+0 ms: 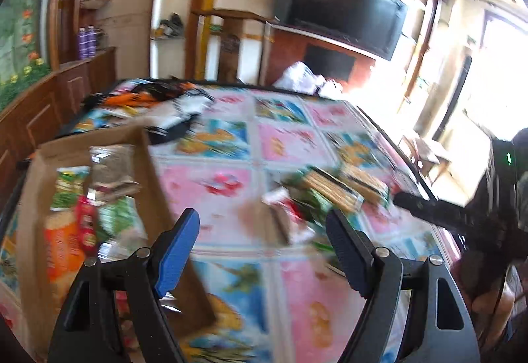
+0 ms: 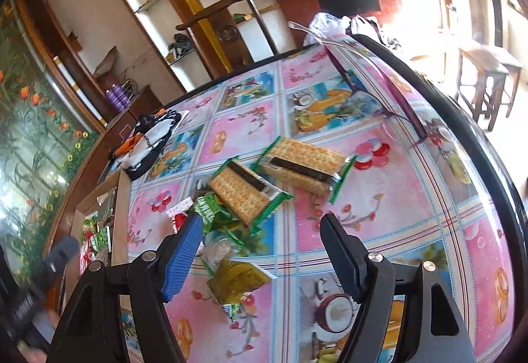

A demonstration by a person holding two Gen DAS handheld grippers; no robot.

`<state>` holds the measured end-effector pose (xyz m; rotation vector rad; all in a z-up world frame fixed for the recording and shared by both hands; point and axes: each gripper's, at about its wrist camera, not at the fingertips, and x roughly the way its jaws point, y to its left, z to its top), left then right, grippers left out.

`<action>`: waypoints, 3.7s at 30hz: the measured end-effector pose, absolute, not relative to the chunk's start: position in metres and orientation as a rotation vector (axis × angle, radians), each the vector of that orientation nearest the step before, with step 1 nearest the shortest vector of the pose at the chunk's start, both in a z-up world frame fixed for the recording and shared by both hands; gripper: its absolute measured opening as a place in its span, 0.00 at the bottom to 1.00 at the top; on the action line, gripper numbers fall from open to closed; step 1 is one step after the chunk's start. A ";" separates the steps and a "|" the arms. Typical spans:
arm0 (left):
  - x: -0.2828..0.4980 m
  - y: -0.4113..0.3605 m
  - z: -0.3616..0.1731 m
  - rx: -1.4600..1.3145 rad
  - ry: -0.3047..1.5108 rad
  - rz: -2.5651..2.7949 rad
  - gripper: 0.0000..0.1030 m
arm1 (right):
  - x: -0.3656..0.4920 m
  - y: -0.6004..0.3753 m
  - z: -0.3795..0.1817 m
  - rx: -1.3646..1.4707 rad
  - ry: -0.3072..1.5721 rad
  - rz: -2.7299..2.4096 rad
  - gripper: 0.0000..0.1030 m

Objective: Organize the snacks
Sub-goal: 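Withdraw both open tools from the box back to the snack pile, then grasp a white-red candy packet with the left tool while the right tool approaches a yellow packet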

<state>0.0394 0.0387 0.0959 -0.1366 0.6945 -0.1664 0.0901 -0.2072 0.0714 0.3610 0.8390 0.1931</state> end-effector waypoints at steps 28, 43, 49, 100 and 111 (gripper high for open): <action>0.082 0.009 0.048 -0.184 0.924 -0.184 0.69 | 0.103 -0.234 0.041 0.538 1.007 0.222 0.64; 0.089 0.048 0.054 -0.331 0.903 -0.113 0.58 | 0.085 -0.128 0.028 0.115 1.031 0.297 0.60; 0.090 0.044 0.055 -0.320 0.891 -0.123 0.58 | 0.085 -0.137 0.030 0.135 1.006 0.289 0.44; 0.090 0.013 0.049 -0.111 0.884 -0.134 0.19 | 0.078 -0.210 0.058 0.471 0.914 0.172 0.49; 0.091 0.019 0.049 -0.134 0.889 -0.135 0.19 | 0.095 -0.200 0.024 0.571 1.102 0.282 0.49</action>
